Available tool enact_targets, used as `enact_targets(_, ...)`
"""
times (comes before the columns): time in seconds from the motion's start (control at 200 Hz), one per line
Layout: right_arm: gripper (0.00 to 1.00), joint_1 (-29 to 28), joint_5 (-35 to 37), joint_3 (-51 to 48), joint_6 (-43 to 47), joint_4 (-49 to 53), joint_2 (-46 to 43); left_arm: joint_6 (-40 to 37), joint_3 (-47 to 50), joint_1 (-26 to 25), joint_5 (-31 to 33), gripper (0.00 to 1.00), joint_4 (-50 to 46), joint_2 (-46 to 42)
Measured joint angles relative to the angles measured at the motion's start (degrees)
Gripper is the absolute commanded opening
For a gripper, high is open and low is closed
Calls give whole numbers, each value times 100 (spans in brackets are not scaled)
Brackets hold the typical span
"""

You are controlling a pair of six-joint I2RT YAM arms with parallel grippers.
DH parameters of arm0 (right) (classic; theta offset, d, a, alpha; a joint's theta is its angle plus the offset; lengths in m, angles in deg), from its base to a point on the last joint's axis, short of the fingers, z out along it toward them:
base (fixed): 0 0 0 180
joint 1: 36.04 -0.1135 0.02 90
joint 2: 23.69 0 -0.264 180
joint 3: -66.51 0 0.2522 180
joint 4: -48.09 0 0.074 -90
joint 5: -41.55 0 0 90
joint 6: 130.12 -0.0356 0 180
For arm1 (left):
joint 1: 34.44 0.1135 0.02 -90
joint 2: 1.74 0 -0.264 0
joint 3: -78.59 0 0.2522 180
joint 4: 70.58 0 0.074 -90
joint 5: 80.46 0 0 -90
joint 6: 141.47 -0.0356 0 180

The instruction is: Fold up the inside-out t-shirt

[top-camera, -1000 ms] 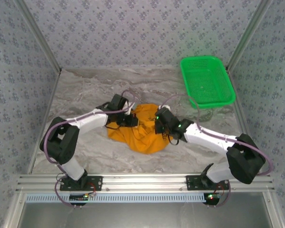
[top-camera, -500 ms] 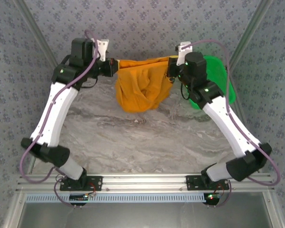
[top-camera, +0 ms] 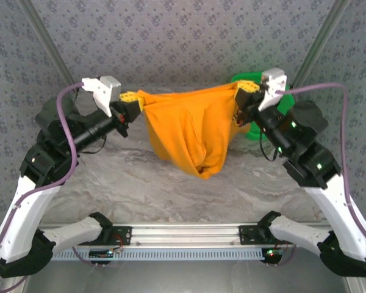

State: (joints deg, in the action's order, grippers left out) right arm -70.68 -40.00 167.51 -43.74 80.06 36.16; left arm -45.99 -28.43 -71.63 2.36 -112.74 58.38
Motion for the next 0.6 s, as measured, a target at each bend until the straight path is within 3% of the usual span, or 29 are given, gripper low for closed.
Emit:
enact_targets(0.16, 0, 776, -195, 645, -352, -101, 1462, -369, -337, 280, 688, 0, 258, 820)
enact_targets(0.355, 0, 1156, -529, 1622, -289, -212, 3318, -450, -1493, 1075, 1182, 0, -170, 2752)
enact_targets(0.49, 0, 1161, -490, 2791, -98, -214, 4435, -492, -2297, 1388, 1320, 0, -518, 3637)
enact_targets(0.6, 0, 1211, -328, 4472, -46, 144, 5418, -684, -3091, 1467, 1290, 0, -640, 4035)
